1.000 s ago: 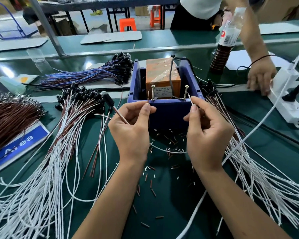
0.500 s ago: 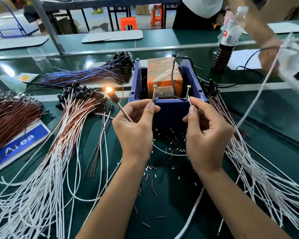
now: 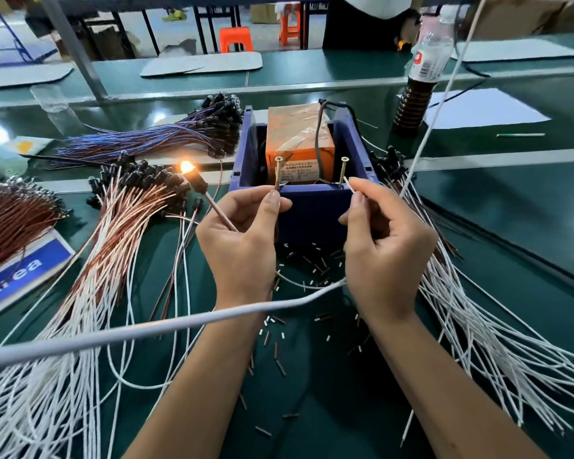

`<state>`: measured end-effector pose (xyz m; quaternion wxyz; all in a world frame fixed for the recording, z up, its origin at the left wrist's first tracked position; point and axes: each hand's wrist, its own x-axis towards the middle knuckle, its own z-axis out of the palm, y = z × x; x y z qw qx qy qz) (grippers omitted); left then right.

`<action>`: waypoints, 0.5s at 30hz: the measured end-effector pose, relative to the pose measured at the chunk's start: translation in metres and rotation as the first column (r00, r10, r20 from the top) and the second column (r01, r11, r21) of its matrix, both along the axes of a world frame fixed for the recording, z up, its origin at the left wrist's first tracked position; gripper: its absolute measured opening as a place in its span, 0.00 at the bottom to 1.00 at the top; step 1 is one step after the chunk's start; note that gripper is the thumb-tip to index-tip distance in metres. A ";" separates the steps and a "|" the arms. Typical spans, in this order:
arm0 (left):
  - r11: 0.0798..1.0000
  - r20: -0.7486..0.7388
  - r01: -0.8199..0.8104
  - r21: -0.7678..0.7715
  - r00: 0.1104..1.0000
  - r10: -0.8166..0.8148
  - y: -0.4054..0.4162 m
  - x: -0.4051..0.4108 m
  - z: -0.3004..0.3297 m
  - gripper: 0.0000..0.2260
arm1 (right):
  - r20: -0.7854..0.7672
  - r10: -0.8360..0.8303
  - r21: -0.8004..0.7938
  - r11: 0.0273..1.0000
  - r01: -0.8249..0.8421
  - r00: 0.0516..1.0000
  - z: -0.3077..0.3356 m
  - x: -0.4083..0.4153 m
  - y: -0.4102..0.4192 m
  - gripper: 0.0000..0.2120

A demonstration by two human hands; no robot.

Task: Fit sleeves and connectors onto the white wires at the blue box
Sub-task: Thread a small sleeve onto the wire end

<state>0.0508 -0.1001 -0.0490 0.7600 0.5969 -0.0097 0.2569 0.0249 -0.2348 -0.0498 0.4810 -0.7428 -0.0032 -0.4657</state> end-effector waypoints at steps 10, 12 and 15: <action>0.999 0.008 0.027 -0.021 1.000 -0.026 0.000 -0.005 0.004 0.05 | 0.083 0.005 0.074 0.997 -0.011 0.997 0.006 0.006 -0.005 0.10; 0.998 0.019 0.040 -0.041 0.999 -0.039 0.000 -0.006 0.005 0.05 | 0.121 0.020 0.141 0.989 -0.037 0.992 0.008 0.008 -0.006 0.10; 0.998 0.040 0.031 -0.063 0.999 -0.028 -0.002 -0.006 0.005 0.06 | 0.171 0.093 0.224 0.966 -0.130 0.981 0.011 0.010 -0.009 0.09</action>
